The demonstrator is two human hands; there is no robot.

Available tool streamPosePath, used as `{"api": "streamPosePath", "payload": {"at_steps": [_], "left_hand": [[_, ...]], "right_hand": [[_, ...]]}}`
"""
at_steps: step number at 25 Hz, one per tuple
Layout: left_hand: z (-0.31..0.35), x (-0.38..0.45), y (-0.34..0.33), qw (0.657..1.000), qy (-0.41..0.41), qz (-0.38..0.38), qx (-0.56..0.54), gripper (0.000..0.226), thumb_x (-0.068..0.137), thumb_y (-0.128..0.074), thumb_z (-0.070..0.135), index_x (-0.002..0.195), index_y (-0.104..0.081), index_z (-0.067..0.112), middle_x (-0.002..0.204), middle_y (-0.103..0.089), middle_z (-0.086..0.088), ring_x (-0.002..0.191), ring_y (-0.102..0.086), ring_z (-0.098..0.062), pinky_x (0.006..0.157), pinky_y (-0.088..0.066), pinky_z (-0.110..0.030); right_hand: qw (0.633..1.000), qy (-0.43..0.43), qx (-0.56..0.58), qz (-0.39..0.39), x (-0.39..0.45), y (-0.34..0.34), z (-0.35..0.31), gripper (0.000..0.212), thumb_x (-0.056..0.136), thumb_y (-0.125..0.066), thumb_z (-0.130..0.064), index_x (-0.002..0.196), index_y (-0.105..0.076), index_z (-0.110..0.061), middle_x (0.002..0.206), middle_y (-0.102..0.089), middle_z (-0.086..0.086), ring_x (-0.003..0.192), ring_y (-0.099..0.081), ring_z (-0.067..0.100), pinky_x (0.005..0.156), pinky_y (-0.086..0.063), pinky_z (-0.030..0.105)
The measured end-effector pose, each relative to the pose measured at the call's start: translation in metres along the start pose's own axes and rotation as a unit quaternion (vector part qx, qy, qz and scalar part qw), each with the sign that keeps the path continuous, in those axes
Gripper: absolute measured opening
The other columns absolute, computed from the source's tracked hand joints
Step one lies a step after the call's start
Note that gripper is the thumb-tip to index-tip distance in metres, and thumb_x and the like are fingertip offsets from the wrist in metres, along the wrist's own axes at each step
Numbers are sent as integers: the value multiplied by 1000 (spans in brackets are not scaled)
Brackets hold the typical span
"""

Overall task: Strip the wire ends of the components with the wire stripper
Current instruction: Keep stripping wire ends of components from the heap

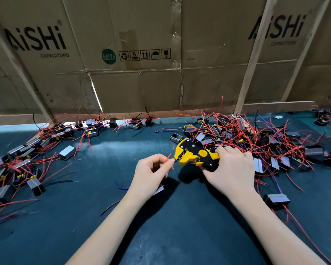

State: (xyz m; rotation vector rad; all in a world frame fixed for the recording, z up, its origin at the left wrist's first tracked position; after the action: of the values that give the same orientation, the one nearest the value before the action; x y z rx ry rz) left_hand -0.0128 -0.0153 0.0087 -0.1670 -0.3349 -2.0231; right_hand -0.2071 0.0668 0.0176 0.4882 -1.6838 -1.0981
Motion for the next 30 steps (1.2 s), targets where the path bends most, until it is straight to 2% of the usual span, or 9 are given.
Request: {"api": "streamPosePath", "payload": {"at_steps": [11, 14, 17, 19, 23, 30], "left_hand": [[-2, 0, 0, 1000, -5, -5, 11, 26, 92, -66, 18, 67, -65, 13, 51, -49, 4, 50, -41, -9, 53, -36, -15], [-2, 0, 0, 1000, -5, -9, 12, 27, 92, -66, 19, 66, -65, 15, 51, -48, 3, 50, -41, -10, 53, -36, -15], [-1, 0, 1, 1000, -9, -13, 15, 27, 92, -66, 20, 66, -65, 15, 51, -49, 4, 50, -41, -10, 53, -36, -15], [0, 0, 2, 1000, -12, -14, 21, 26, 92, -66, 22, 67, -65, 15, 51, -50, 5, 49, -41, -9, 53, -36, -14], [-1, 0, 4, 999, -13, -12, 27, 27, 92, -66, 23, 66, -65, 16, 51, -50, 4, 49, -41, -10, 53, -36, -15], [-2, 0, 2, 999, -17, -7, 33, 27, 93, -66, 23, 66, -66, 19, 50, -52, 5, 49, -43, -9, 53, -38, -16]], "right_hand": [[1000, 13, 14, -2, 1, 9, -1, 42, 70, -69, -60, 66, -57, -20, 69, -65, 1, 71, -63, 27, 69, -28, 36], [1000, 13, 17, -7, 3, 9, -1, 48, 70, -66, -67, 60, -50, -23, 62, -62, 0, 67, -63, 28, 62, -27, 31], [1000, -10, 20, -17, 5, 6, 1, 55, 72, -60, -74, 61, -53, -21, 63, -62, 0, 69, -62, 29, 55, -28, 29], [1000, 2, 25, 1, 4, 6, 1, 52, 71, -65, -70, 65, -59, -19, 66, -62, 2, 69, -62, 30, 58, -31, 30], [999, 21, 16, 37, 1, 3, 0, 51, 62, -77, -57, 84, -66, -12, 81, -66, 5, 81, -62, 30, 75, -37, 38], [999, 22, 14, 47, 1, 2, -1, 47, 62, -77, -55, 77, -66, -12, 73, -65, 3, 73, -63, 29, 70, -35, 36]]}}
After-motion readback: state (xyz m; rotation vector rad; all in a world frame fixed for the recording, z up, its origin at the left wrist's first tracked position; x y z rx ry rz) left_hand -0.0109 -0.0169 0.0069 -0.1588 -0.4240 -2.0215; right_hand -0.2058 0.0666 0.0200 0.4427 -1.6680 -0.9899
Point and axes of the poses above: each hand's wrist, its own x-axis towards the middle knuckle, its own y-axis out of the back of the hand, z = x × y, the point moved 2 cm from there along x, towards the middle knuckle
